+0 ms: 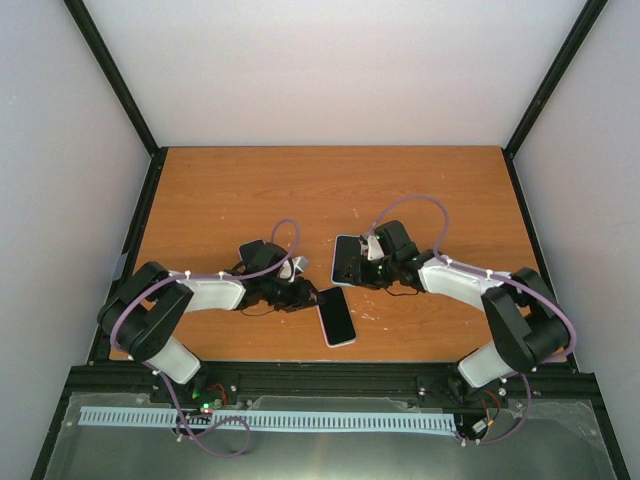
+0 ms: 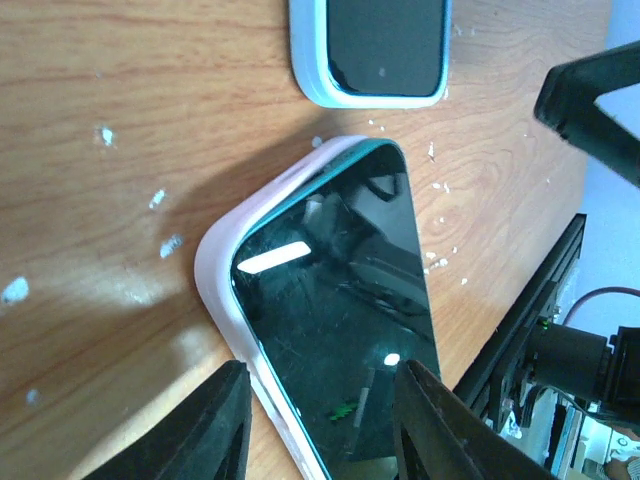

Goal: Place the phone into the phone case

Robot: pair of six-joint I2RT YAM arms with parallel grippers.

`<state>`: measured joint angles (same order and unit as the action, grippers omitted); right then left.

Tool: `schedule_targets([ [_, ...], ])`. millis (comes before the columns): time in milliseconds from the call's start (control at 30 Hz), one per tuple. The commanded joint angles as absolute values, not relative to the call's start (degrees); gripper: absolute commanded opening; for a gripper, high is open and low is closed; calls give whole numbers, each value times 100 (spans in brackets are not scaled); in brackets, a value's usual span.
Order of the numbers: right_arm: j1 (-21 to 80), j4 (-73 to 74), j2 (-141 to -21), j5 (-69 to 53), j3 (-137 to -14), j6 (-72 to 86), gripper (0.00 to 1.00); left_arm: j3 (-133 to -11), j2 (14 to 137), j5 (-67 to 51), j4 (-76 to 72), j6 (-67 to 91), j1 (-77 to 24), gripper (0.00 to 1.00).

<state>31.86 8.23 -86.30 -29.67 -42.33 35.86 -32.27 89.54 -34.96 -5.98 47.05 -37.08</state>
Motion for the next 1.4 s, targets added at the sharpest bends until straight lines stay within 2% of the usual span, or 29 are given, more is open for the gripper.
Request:
schedule_targets([
  [0, 3188, 1686, -8267, -2480, -4337, 3280, 41, -3023, 8647, -3583, -677, 4738, -3752, 41],
  [233, 3207, 1398, -8049, -3086, -3676, 3340, 40, -2793, 8743, -3749, -1067, 4935, -3761, 43],
  [567, 3522, 236, -8065, -3290, -3001, 4014, 61, -2838, 8977, -3865, -1228, 4933, -3762, 38],
  [1067, 3718, -2031, -8550, -3862, -2424, 5583, 63, -2674, 9119, -3933, -1577, 5076, -3755, 32],
  [1367, 3733, -3162, -8260, -4201, -2294, 6450, 63, -2602, 9015, -3776, -1432, 4975, -3762, 31],
])
